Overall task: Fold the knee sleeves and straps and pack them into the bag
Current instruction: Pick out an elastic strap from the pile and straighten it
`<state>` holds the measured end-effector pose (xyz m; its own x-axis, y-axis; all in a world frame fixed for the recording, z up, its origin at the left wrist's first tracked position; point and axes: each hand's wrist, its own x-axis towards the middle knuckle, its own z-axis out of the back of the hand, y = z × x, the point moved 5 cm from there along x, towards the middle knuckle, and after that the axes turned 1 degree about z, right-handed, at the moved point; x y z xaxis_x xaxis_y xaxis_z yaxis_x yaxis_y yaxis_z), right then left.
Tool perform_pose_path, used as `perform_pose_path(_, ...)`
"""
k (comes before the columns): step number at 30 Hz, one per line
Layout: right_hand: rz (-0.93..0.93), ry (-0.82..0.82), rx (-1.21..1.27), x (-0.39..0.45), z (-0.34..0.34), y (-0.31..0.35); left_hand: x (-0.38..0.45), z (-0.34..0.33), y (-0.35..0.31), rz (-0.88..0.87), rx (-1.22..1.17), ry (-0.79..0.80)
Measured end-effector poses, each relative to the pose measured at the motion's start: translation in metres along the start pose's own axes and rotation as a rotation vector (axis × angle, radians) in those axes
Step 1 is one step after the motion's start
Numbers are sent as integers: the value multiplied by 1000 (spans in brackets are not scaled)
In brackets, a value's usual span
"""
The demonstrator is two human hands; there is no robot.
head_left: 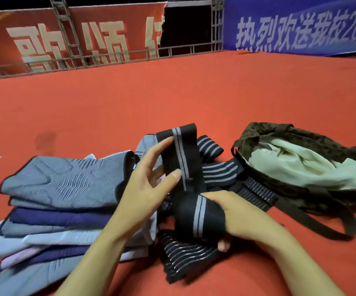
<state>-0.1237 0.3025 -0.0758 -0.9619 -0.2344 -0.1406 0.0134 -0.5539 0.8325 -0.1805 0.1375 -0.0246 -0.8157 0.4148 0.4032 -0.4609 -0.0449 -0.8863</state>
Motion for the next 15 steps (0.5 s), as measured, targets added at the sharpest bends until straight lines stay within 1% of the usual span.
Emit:
perform_pose_path(2,-35,4,-24,3,-6,0,-4,-4,10,-4,6,34)
perform_pose_path(5,-79,-36,-90,8,-7,-4,-13,-14,24,-44,191,114)
perform_pose_path(7,-100,-108,-88,8,-2,-9,-16,-15,37,-66,260,71)
perform_pose_path(9,-91,-176,103,8,2,-10,-17,-16,41,-116,276,-33)
perform_pose_path(10,-82,-182,250,8,1,-10,-16,-17,40,-134,285,-81)
perform_pose_path(12,-88,-154,553,5,1,-9,-14,-17,40,-157,305,-152)
perform_pose_path(13,-96,-141,635,2,2,-11,-14,-16,39,-156,327,-176)
perform_pose_path(14,-88,-119,639,-2,2,-12,-13,-16,39,-160,358,-194)
perform_pose_path(15,-47,-88,543,-6,2,-11,-13,-16,41,-160,375,-201)
